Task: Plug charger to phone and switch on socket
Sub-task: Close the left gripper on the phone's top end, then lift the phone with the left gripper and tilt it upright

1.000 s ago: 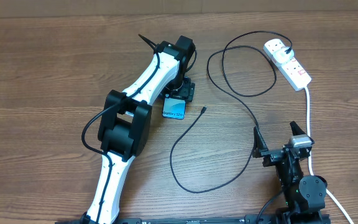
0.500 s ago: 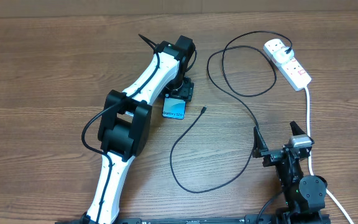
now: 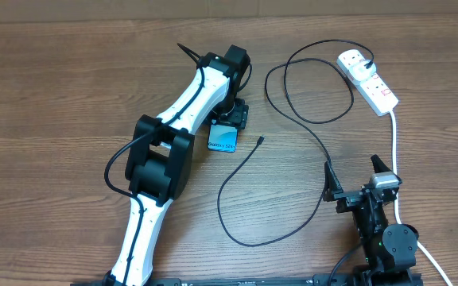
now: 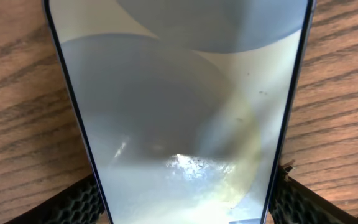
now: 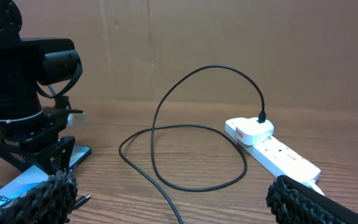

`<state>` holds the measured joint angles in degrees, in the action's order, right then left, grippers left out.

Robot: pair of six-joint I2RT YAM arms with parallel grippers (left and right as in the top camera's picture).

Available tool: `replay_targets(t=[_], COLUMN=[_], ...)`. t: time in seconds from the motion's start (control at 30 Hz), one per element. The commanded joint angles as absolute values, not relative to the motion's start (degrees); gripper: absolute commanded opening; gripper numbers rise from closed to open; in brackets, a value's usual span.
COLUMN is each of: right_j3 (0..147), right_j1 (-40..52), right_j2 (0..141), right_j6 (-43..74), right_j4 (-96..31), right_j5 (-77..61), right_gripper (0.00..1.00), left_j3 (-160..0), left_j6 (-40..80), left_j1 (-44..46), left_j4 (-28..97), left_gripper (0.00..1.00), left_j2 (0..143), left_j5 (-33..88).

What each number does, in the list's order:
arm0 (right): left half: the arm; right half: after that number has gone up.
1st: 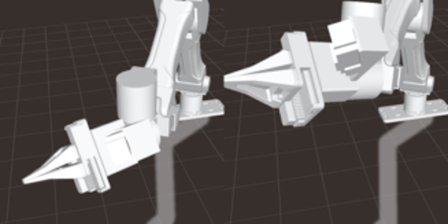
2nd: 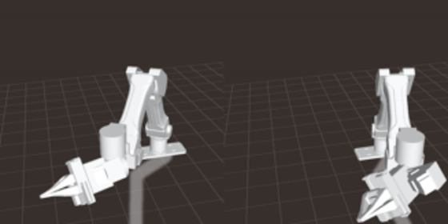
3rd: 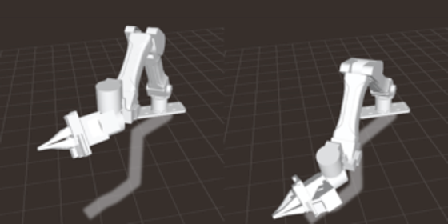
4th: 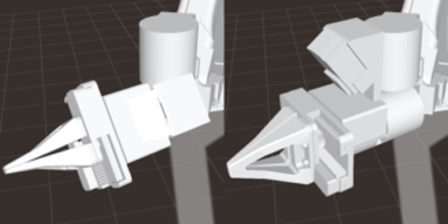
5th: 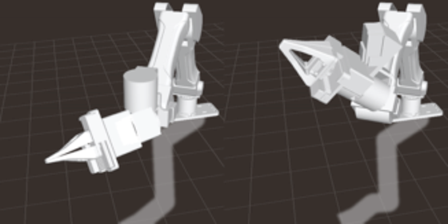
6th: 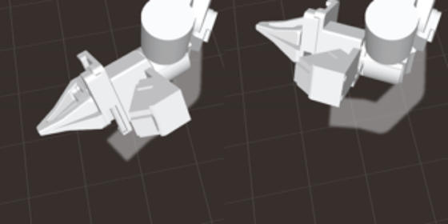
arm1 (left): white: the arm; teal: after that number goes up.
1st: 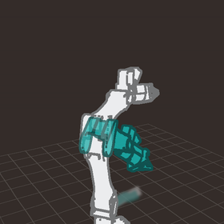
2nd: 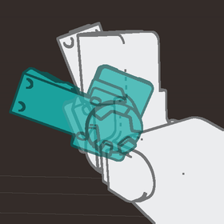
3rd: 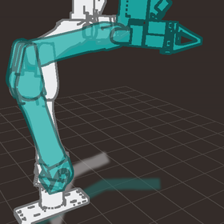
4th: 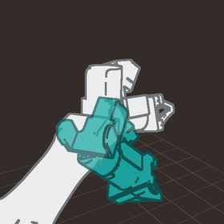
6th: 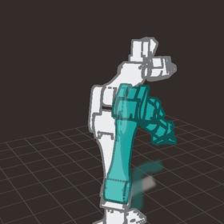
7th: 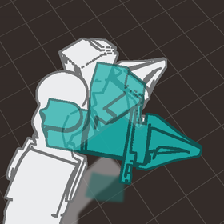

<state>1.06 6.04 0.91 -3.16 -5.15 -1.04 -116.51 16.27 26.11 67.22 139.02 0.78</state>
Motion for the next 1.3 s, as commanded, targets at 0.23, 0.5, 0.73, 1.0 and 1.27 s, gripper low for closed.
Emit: replay_targets(t=[0.23,0.5,0.73,1.0,1.27], right_j3=[0.47,0.47,0.47,0.47,0.47], right_j1=[6.0,6.0,6.0,6.0,6.0], right_j2=[0.54,0.54,0.54,0.54,0.54], right_j6=[-2.85,-2.85,-2.85,-2.85,-2.85], right_j4=[-4.84,-4.84,-4.84,-4.84,-4.84], right_j5=[-0.49,-0.49,-0.49,-0.49,-0.49], right_gripper=[1.0,1.0,1.0,1.0,1.0], left_j3=[-116.71,-116.79,-117.56,-117.73,-121.08], left_j6=[15.44,16.84,18.92,21.76,21.91], left_j1=[25.63,25.63,25.63,25.61,24.73], left_j4=[65.34,66.81,68.84,70.08,74.02], left_gripper=[0.69,0.75,0.72,0.72,0.71], left_j2=[141.32,141.32,141.29,141.05,140.66], left_j5=[1.04,1.1,1.54,1.67,9.87])
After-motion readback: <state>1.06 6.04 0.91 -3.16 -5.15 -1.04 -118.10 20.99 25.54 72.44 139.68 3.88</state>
